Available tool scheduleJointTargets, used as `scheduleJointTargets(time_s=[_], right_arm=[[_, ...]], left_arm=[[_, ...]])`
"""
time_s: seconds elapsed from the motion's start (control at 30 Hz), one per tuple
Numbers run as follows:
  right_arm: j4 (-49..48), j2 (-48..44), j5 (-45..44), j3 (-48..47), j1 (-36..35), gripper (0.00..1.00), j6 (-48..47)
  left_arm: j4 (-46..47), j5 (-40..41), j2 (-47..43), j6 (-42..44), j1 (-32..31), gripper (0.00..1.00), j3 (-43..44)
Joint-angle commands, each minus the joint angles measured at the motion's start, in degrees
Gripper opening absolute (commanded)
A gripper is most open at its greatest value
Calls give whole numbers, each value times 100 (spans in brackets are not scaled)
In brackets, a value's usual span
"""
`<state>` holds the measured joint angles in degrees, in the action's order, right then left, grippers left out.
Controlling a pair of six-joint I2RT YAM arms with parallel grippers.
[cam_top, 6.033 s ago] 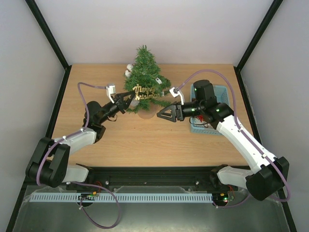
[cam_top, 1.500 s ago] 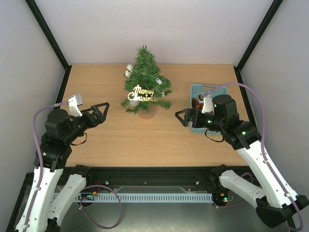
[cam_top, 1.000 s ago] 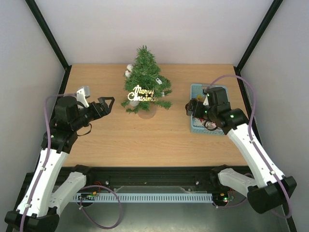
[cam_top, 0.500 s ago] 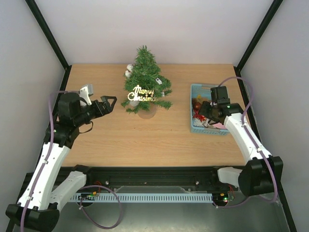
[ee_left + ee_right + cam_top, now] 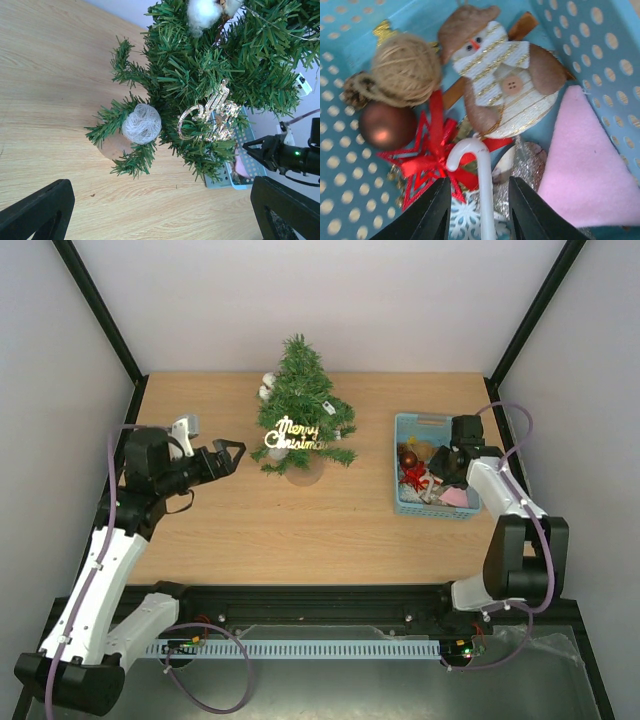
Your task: Decorate the small christmas tree
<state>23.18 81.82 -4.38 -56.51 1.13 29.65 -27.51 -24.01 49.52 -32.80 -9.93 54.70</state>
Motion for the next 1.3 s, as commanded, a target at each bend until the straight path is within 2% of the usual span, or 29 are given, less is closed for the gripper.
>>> scheduleJointTargets(time_s=[0.0, 0.1, 0.5, 0.97, 1.27], right_arm=[[-225, 387, -156, -117, 133, 29, 71], [-353, 645, -173, -170, 134, 23, 137], [-406, 1592, -193, -934, 142, 22, 219], [-391, 1477, -578, -633, 142, 20, -90], [-537, 1450, -287, -444, 142, 19, -163]], left_arm=[[21, -168, 67, 101, 37, 99, 138], [10, -173, 114, 152, 35, 99, 152], [8, -181, 257, 285, 86, 99, 196], [96, -365, 345, 300, 150, 99, 141], [118, -408, 340, 285, 150, 99, 122]])
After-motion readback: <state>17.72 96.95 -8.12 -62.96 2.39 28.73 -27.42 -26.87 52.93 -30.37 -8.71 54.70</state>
